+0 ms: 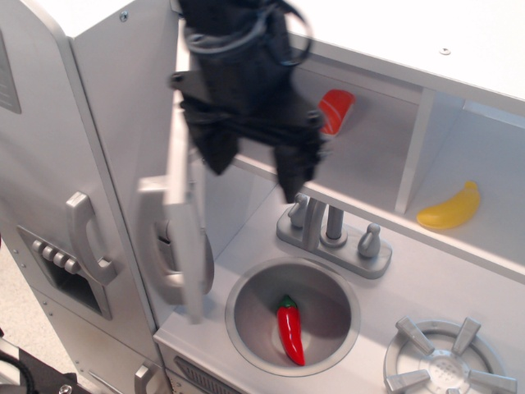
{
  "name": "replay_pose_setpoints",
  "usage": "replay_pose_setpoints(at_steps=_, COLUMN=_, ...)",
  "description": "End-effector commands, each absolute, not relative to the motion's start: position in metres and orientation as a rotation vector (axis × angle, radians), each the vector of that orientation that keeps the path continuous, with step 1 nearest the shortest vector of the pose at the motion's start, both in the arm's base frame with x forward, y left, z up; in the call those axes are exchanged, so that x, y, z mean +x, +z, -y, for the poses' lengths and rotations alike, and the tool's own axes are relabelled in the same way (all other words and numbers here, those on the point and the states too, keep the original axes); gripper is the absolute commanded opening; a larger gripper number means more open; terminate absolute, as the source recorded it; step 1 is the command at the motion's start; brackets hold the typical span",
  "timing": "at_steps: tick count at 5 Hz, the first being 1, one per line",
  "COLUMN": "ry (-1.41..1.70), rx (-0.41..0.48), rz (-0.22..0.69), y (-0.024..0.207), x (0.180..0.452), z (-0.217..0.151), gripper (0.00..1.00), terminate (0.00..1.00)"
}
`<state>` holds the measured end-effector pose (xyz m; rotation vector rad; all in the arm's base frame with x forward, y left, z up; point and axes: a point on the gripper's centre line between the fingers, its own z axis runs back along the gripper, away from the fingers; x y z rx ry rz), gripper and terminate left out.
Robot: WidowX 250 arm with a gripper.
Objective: Open microwave
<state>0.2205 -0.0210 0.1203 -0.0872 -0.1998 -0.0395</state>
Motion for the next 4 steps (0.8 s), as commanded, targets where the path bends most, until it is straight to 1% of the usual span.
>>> replay_pose_setpoints(at_steps=1, ry=-0.062, rx=-0.083, rz=0.192, y=0.171, x=0.216, z=-0.009, gripper=1.00, terminate=0.00)
replay_pose_setpoints(at_steps=2, ry=-0.068, rx=-0.138, rz=0.157, y=0.197, x=0.228, z=-0.014, gripper=1.00, terminate=0.00)
replay_pose_setpoints(at_steps=3, ry=-0.068, rx=-0.138, rz=0.157, y=0.197, x=0.228, z=-0.014, gripper=1.00, terminate=0.00)
replay_pose_setpoints(at_steps=4, ry=-0.068, rx=-0.138, rz=0.157, y=0.197, x=0.228, z=-0.014, gripper=1.00, terminate=1.00)
